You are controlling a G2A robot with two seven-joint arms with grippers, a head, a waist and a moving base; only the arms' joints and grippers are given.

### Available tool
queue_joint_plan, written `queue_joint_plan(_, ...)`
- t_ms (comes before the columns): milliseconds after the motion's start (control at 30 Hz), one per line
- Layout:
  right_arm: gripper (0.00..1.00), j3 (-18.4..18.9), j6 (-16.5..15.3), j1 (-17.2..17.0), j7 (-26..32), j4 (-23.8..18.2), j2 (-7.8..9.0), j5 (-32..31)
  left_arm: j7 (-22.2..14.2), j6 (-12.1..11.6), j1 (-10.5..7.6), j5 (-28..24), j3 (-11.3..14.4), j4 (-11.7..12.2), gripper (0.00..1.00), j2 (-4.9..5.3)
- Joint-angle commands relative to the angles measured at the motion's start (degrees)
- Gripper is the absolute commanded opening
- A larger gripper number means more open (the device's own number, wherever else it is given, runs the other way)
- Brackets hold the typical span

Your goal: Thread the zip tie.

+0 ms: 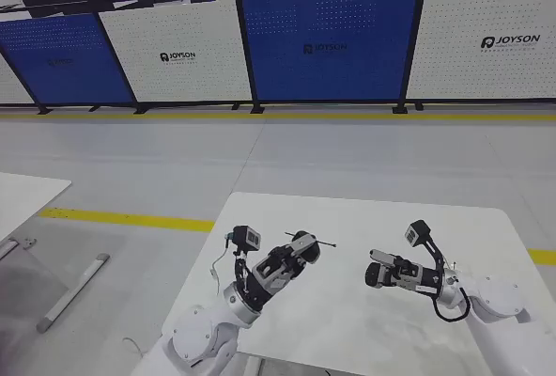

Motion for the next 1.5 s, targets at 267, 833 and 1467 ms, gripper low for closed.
queue_joint_plan(267,1.00,0.00,0.00,0.00,0.00,0.00,0.00,0.00,-0.06,5.99,0.61,11.03,2.30,4.69,0.00,0.11)
queue_joint_plan(833,1.00,0.00,0.00,0.00,0.00,0.00,0.00,0.00,1.43,11.61,-0.19,16.99,3.33,6.82,0.00,0.15)
queue_joint_plan(1467,1.00,0.00,0.00,0.00,0.00,0.00,0.00,0.00,-1.78,15.63,0.29,25.63,3.67,9.67,0.00,0.75)
